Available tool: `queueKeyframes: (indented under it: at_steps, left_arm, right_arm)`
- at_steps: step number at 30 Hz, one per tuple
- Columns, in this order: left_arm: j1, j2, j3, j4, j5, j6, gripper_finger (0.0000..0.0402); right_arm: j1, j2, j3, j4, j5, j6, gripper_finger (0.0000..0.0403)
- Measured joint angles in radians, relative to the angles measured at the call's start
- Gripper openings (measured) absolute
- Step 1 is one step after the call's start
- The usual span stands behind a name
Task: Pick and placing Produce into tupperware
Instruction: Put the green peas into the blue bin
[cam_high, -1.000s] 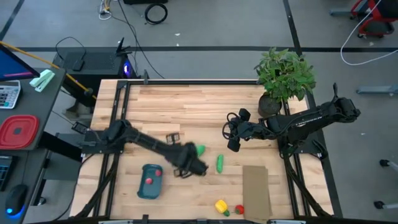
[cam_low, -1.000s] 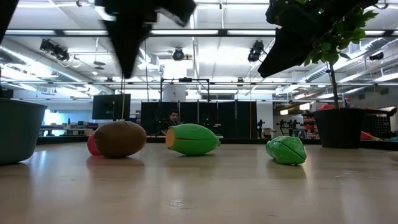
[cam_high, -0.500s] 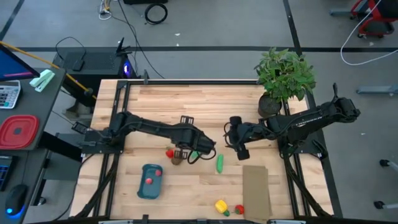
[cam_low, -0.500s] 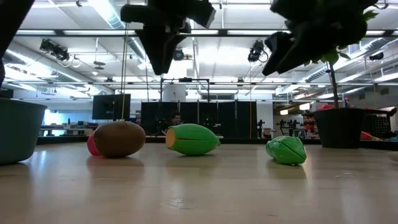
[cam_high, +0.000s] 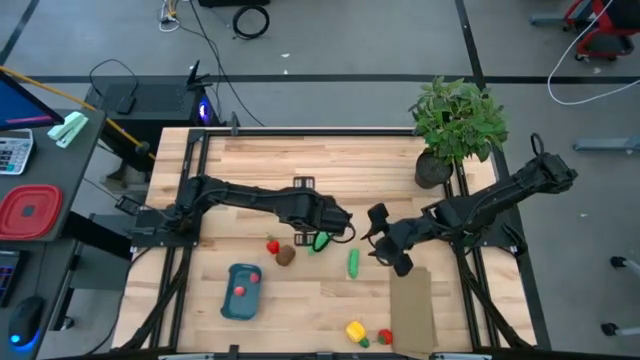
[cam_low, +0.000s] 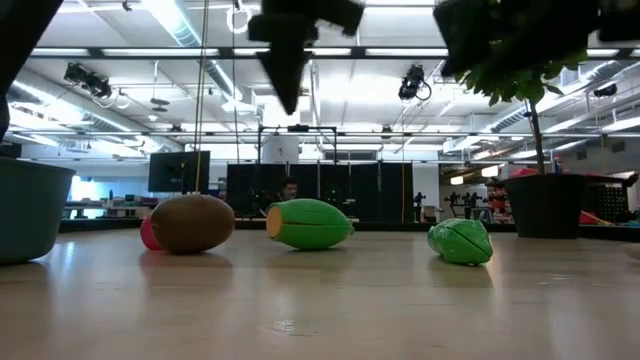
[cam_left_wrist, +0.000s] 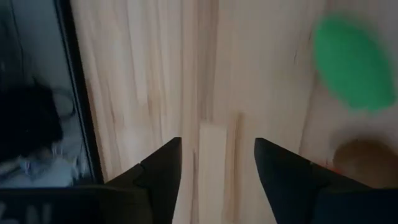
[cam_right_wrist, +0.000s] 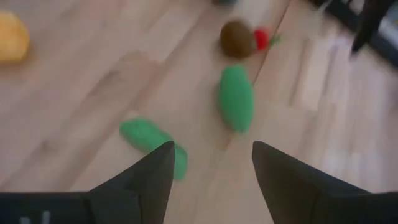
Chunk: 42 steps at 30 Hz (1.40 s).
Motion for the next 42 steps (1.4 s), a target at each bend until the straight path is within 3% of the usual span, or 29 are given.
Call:
queueKeyframes:
  at_steps: [4,8,12,19,24,30,37,42]
  left_arm:
    - [-0.002,0.001,0.131,0.006,-0.003,0.106,0.0177]
    - [-0.003,-0.003,0.322,-0.009,-0.093,0.070,0.0158]
    - [-0.004,-0.165,0.235,0.111,-0.162,0.018,0.0147]
    - [-0.013,-0.413,0.166,-0.102,-0.154,-0.289,0.0139]
    - [-0.032,-0.559,0.012,-0.095,-0.066,-0.434,0.0137]
    - [-0.059,-0.677,-0.332,-0.063,-0.060,-0.579,0.0138]
    - [-0.056,-0.753,-0.706,0.248,-0.021,-0.599,0.0133]
    - [-0.046,-0.759,-0.842,0.397,0.014,-0.566,0.0133]
  right_arm:
    - [0.048,0.000,0.122,-0.091,0.073,0.029,0.0217]
    - [0.051,0.000,0.231,-0.169,0.084,0.104,0.0214]
    - [0.051,-0.001,0.285,-0.211,0.084,0.186,0.0216]
    - [0.051,0.000,0.256,-0.242,0.082,0.259,0.0217]
    - [0.051,0.000,0.226,-0.242,0.096,0.299,0.0217]
    - [0.051,0.000,0.195,-0.242,0.094,0.344,0.0215]
    - [0.051,0.000,0.162,-0.239,0.065,0.258,0.0215]
    - [0.049,0.005,0.116,-0.221,-0.022,0.200,0.0215]
